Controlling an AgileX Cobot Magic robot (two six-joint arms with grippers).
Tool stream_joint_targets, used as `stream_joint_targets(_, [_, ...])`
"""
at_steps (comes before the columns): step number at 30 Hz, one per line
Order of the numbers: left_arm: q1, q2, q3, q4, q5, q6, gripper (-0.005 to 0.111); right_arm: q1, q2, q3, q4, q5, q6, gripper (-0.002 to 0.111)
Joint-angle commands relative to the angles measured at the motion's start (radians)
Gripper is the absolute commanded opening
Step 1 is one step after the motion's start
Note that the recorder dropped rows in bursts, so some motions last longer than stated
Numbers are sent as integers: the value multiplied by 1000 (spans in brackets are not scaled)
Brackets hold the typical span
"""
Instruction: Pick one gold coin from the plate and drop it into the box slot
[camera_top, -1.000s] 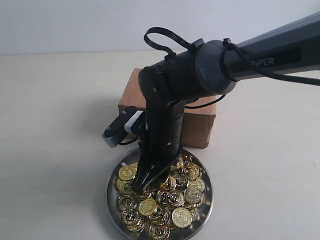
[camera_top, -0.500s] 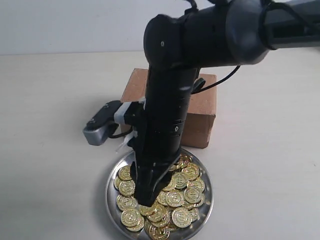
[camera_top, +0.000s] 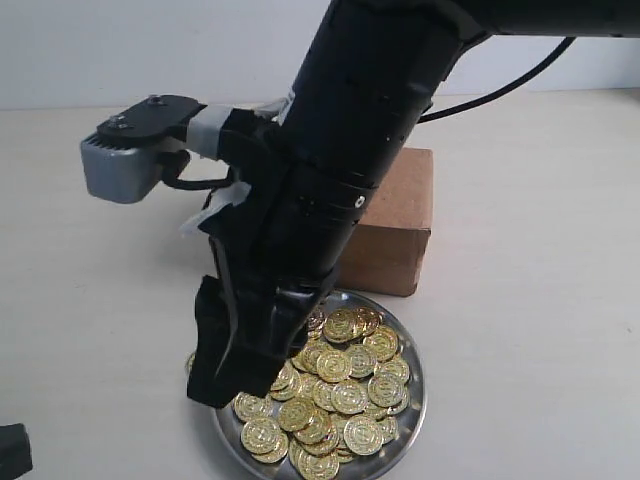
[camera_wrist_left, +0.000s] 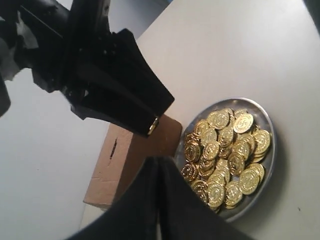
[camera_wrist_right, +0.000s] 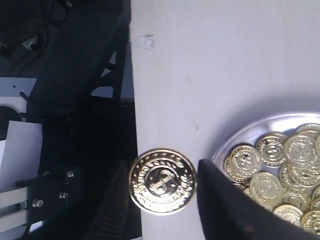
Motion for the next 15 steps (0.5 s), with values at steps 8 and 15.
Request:
stream_joint_targets(8, [-168, 109, 3, 88, -40, 10, 76, 96, -12, -4, -24, 5, 48, 32])
stream_joint_targets(15, [-256, 109, 3, 199, -58, 10, 59, 119, -19, -4, 2, 5, 55, 32])
